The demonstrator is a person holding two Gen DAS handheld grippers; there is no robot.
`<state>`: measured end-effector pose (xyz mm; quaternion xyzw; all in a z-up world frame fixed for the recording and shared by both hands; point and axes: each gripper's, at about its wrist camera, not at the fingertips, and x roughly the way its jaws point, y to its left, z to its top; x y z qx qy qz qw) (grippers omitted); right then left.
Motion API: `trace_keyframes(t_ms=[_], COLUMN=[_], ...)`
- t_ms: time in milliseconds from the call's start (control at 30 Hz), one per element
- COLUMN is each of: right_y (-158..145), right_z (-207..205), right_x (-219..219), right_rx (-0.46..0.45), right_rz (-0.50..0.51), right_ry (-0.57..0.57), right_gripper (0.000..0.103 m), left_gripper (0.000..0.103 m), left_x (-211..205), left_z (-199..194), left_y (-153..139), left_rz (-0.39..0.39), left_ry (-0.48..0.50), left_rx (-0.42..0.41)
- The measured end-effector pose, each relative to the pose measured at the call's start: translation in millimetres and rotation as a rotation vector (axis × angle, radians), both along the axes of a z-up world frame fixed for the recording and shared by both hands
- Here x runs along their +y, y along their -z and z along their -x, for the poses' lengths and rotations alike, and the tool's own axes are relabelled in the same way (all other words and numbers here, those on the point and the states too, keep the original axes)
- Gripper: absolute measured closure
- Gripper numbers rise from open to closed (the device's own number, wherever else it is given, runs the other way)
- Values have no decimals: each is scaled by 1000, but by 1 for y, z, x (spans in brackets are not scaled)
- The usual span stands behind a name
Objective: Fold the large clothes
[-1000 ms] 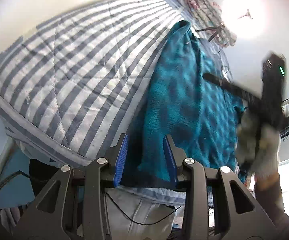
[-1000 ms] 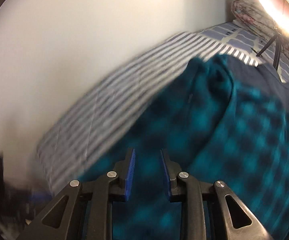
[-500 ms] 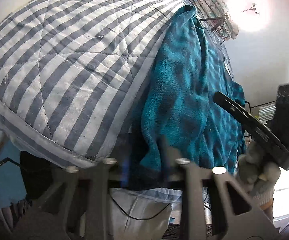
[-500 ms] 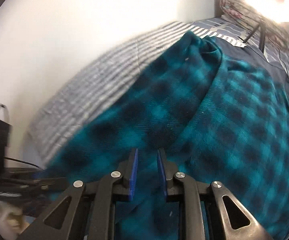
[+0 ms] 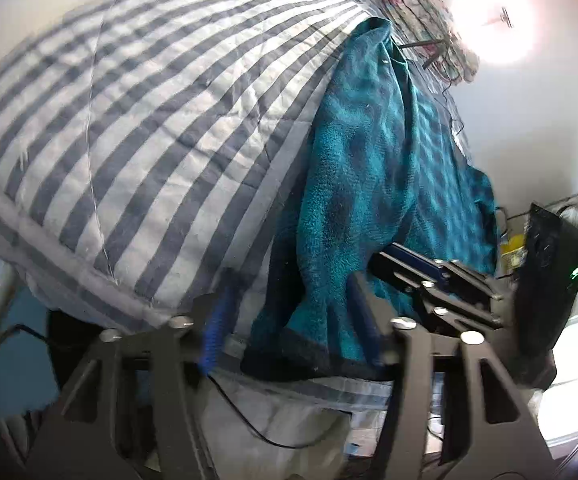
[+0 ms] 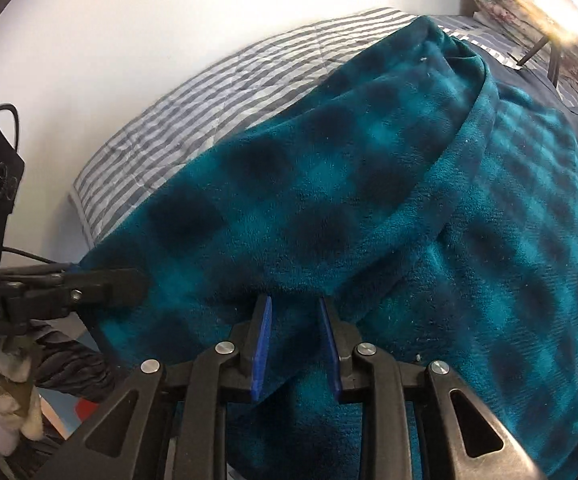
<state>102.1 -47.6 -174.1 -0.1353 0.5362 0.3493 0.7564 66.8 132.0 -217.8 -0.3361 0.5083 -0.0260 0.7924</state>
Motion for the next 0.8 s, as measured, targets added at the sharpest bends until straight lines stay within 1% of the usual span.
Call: trace_keyframes(t_ms=[33,100,133,200,267,333,433,500,567,600,633,733,800], right_y=[-2,-12,-19,-34,-42,-43,-36,-35,-37,-38,-39,-39,-31], right_z=[-1,-6,-10,-22,-36,-52,-76,-94,-108,-116,-120,-139,-151], right_x=[-1,-6,-10,-15,-16,-11,-3,2,15,23,30,57,77], right_rx=[8,17,9,-26,-65,-76,-40,12,46,59,57,25,41], right_rz=[-6,-48,-77,-116,-111,-104,-104,-149,-175,-180,-175,-88,-13], right_ry=[2,26,51,97,133,162,224,266,280,280,279,268,242], right_gripper=[79,77,75,74,74,74,74,72,54,38,33,32,30], left_gripper=[93,94,95,95,95,96,96,96,96,96,96,96,96], left_x=[-4,-5,-6,-10,-16,-21,-33,-40,-49,-50,-54,-62,-66], left_z=[-2,-1,1,5,8,10,10,9,7,7,6,5,4], left_y=[2,-1,-5,-15,-28,-39,-53,-60,-65,-65,-66,-67,-68], left_rz=[7,12,9,2,-10,-24,-59,-88,-110,-118,-126,-134,-141], left_ry=[28,16,19,27,45,62,86,104,127,133,143,159,168], left_rx=[6,-8,-22,-57,-99,-131,-170,-190,-206,-210,-213,-219,-225])
